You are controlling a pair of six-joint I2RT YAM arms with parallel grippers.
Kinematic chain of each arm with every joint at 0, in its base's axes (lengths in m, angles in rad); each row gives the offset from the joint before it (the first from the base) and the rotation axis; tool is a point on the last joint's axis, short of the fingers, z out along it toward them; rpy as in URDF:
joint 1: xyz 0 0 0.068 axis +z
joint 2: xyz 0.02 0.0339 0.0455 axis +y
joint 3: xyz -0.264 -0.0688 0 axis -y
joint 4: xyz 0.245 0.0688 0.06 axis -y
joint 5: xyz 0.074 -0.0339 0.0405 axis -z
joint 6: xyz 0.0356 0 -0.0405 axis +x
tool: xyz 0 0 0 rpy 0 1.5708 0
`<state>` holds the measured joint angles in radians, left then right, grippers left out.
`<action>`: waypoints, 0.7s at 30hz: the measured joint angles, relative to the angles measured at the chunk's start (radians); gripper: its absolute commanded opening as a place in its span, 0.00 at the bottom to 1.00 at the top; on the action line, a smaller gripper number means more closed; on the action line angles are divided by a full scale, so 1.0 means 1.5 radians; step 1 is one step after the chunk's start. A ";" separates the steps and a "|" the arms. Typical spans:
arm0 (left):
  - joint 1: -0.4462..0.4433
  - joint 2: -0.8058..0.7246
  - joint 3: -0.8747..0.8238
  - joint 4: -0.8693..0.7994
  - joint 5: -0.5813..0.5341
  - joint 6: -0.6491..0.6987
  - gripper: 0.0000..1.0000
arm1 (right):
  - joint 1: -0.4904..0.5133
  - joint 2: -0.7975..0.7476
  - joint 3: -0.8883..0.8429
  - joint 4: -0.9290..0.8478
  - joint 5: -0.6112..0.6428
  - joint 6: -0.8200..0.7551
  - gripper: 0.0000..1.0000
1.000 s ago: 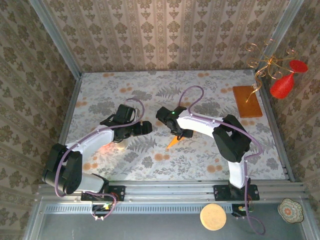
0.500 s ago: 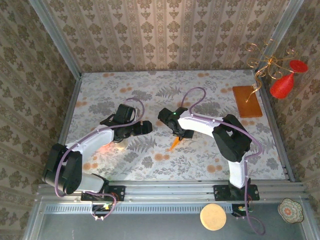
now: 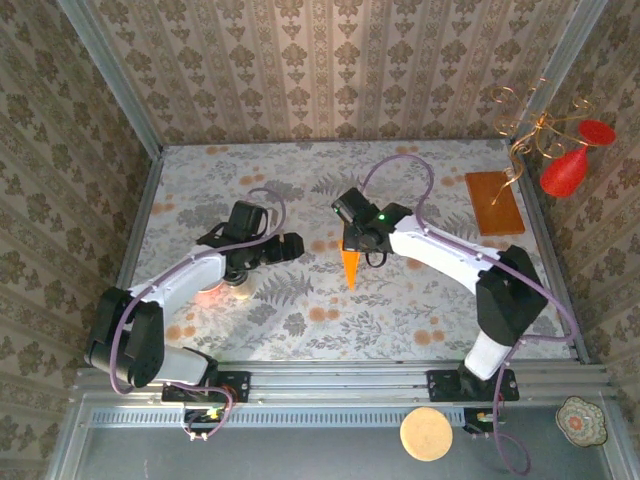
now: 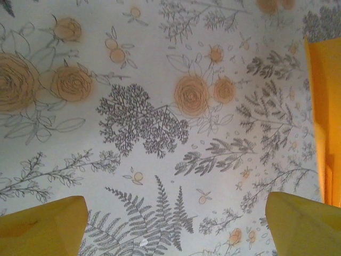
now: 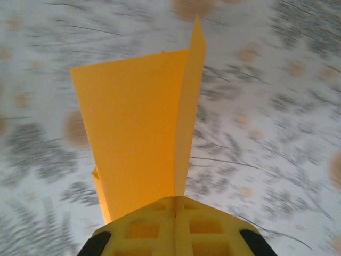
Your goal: Fold a paper plane with a square sheet of paper (pick it up from the middle)
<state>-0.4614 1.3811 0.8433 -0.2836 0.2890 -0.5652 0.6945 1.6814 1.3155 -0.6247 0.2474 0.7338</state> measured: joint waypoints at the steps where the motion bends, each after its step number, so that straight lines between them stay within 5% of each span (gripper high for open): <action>1: 0.006 0.000 0.003 0.000 -0.001 -0.002 0.88 | -0.004 -0.009 -0.013 0.035 -0.035 -0.019 0.00; 10: 0.014 0.003 0.011 0.025 0.002 -0.028 0.80 | -0.071 -0.001 -0.209 0.344 -0.317 -0.038 0.03; 21: -0.102 0.113 0.045 0.067 0.002 -0.088 0.65 | -0.153 0.021 -0.382 0.603 -0.451 0.024 0.06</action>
<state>-0.6147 1.5505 0.9108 -0.1837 0.2924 -0.6975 0.4648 1.7130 0.7418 0.2806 -0.4286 0.7704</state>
